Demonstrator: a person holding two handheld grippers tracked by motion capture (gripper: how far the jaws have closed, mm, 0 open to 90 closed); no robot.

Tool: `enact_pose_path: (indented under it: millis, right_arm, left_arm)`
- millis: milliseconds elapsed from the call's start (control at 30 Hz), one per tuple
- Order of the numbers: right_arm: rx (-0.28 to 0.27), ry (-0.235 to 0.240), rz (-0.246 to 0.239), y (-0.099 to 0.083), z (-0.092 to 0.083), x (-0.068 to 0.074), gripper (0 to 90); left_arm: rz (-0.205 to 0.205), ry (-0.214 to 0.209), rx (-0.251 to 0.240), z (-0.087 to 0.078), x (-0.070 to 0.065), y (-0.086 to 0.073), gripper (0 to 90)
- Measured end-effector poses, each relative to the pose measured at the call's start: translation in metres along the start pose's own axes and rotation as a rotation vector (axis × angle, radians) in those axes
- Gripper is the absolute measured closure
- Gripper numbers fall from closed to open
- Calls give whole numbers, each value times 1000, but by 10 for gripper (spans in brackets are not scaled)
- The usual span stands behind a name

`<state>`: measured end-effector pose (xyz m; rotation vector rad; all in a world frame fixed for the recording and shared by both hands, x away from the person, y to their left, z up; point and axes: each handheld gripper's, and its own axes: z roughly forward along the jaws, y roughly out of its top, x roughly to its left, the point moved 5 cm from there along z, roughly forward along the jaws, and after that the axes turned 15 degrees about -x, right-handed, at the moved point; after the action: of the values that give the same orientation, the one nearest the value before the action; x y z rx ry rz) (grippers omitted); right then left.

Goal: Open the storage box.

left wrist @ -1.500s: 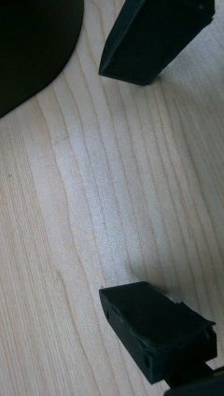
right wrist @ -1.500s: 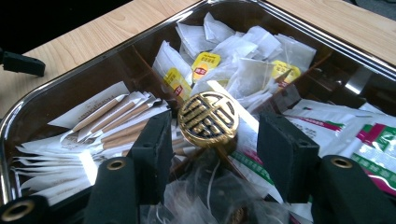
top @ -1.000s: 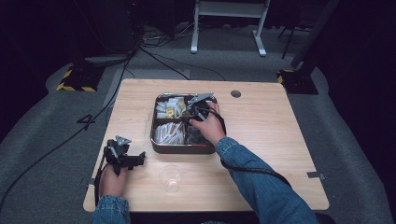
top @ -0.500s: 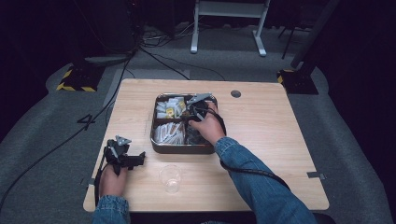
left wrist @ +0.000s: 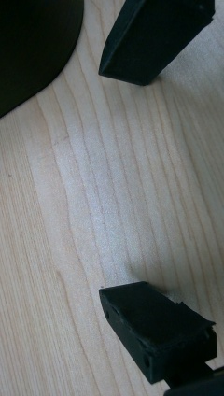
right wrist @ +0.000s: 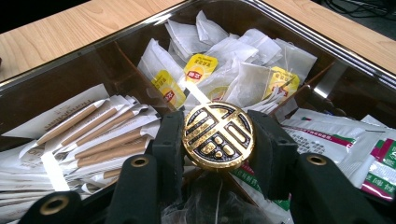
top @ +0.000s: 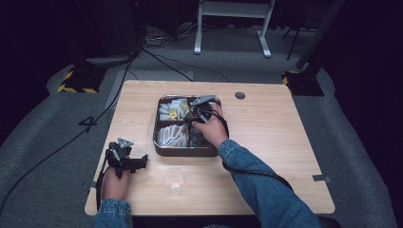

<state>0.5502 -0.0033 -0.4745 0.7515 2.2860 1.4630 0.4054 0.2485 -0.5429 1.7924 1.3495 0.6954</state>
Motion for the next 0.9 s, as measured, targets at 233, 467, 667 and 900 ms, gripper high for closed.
enact_pose_path:
  millis: [233,467,667,900]
  right_arm:
    - [-3,-2,-44,2,-2,0,589]
    - [-21,-8,-53,16,-11,0,589]
    - [-51,-3,-42,31,-29,-1,589]
    - [-73,1,-40,40,-50,-5,589]
  left_arm:
    - [0,0,0,0,0,0,0]
    - [5,-2,-3,1,0,0,0]
    - [7,-4,-2,1,1,1,0]
    - [6,-3,-3,1,0,1,0]
